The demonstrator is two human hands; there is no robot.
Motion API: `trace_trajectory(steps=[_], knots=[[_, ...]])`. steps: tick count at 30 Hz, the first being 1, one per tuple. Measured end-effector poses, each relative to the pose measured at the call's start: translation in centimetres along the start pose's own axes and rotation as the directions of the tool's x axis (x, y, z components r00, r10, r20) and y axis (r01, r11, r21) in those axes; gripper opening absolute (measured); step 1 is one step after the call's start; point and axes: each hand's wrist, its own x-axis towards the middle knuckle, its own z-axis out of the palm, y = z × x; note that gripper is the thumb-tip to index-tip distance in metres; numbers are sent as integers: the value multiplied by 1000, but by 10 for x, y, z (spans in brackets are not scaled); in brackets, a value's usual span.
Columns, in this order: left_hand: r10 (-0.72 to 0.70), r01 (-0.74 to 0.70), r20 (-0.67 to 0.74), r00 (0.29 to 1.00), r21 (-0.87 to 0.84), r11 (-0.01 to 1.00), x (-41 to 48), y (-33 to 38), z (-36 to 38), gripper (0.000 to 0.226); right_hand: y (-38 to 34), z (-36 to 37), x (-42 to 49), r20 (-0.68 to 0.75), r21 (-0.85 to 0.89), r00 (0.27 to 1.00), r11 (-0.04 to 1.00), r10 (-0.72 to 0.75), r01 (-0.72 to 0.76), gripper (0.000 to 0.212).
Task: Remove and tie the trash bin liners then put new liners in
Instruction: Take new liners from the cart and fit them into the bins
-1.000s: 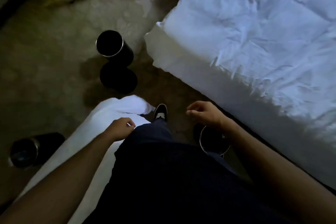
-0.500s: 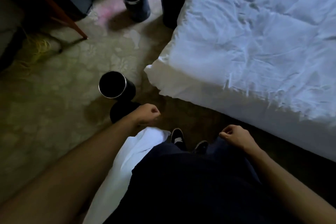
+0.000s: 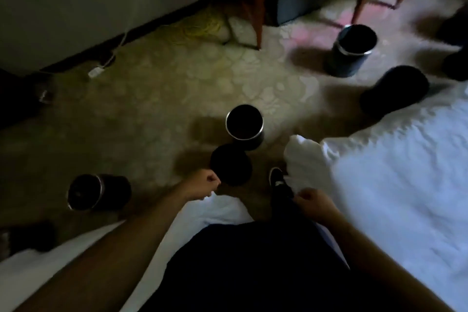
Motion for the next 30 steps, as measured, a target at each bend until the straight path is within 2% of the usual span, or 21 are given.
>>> trace_trajectory(steps=[4, 9, 15, 23, 26, 30], knots=[[-202, 175, -103, 974, -225, 959, -20, -31, -16, 18, -63, -43, 59, 157, -184, 975, 966, -156, 184, 19], [-432, 273, -259, 864, -480, 834, -50, -48, 4, 17, -148, -70, 112, 302, -306, 903, 866, -305, 395, 26], [-547, 310, -343, 764, -549, 776, -66, -61, 30, 12, -238, -69, 132, 401, -222, 818, 822, -413, 524, 17], [-566, 320, -306, 766, -582, 748, -44, -80, 2, 15, -308, -36, 152, 458, -139, 797, 854, -393, 501, 12], [-565, 328, -284, 775, -583, 743, -32, -102, -22, 8, -320, -18, 165, 457, -154, 814, 869, -360, 471, 10], [-511, 304, -291, 809, -537, 787, -12, -143, -73, 11, -335, 9, 182, 416, -220, 855, 878, -309, 425, 12]])
